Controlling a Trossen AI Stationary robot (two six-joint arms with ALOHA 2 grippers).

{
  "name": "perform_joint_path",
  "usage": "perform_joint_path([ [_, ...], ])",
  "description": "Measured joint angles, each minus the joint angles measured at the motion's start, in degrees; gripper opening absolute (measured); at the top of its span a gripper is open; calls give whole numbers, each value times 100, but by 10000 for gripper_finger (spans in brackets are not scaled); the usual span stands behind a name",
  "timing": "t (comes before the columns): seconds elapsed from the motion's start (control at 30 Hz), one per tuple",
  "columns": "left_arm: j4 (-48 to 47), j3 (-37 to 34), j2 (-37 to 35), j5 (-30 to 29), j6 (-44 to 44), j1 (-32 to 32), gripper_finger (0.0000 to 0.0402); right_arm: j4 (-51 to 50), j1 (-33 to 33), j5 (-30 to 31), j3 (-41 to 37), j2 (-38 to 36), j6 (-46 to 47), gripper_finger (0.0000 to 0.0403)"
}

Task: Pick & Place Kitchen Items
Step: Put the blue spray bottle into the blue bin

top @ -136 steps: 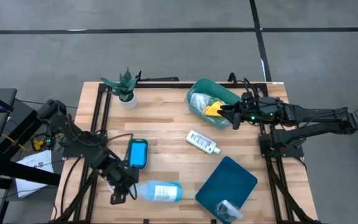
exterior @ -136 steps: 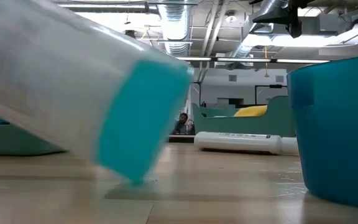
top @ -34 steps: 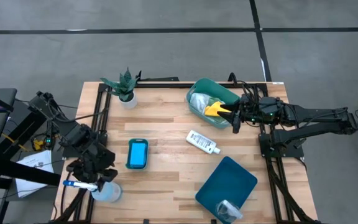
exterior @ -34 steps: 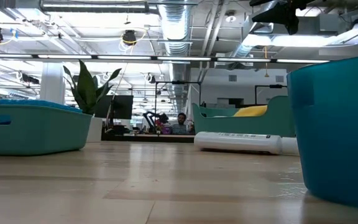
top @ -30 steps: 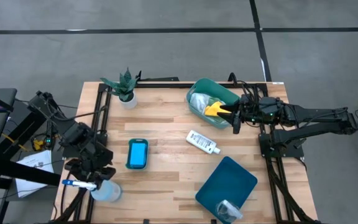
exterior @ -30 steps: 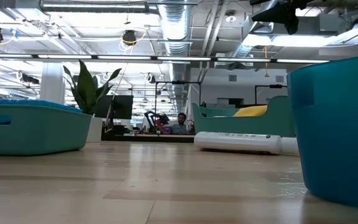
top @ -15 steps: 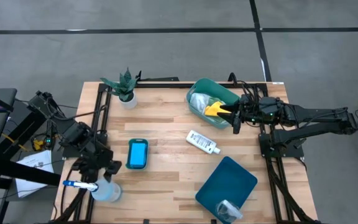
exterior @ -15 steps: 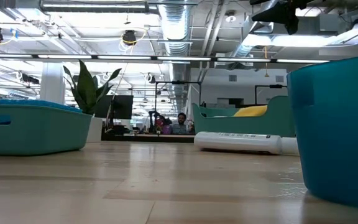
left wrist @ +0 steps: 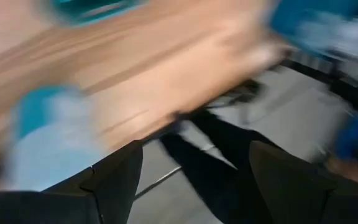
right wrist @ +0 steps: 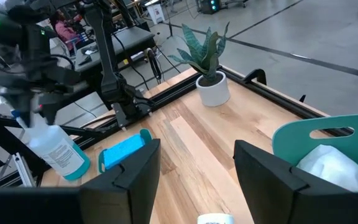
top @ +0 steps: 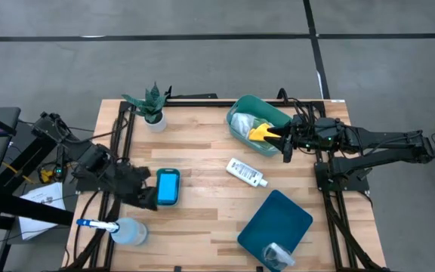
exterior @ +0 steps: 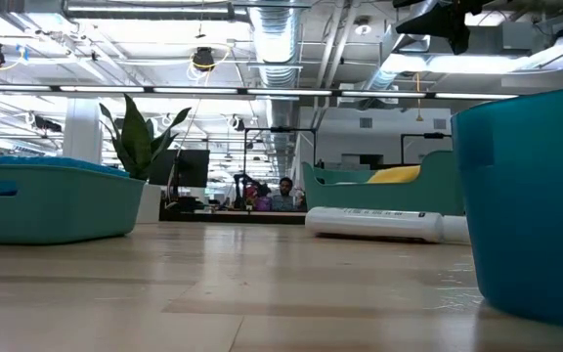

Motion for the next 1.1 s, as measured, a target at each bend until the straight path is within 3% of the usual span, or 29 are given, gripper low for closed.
perform_joint_path([
  [0.27, 4454, 0, 148, -604, 2648, 781, 292, 0, 0, 0, 0, -2, 24, 195],
  [0.5, 8802, 9, 812, -974, 4650, 1738, 292, 0, 0, 15, 0, 0, 90, 195],
  [0.63, 9857, 438, 1252, -580, 5615, 2220, 288, 0, 0, 16, 0, 0, 218, 195],
  [0.77, 9026, 1731, 1597, 650, 6376, 2486, 279, 0, 0, 17, 0, 0, 390, 195],
  [0.87, 6864, 2950, 1745, 1352, 6997, 2547, 270, 0, -3, 19, 0, 0, 478, 195],
  [1.0, 3380, 4476, 1918, 1367, 7993, 2536, 259, 0, -61, 20, 0, 0, 547, 195],
  [1.1, 1519, 5251, 2019, 1125, 8106, 2446, 254, 0, -104, 21, 0, 0, 645, 195],
])
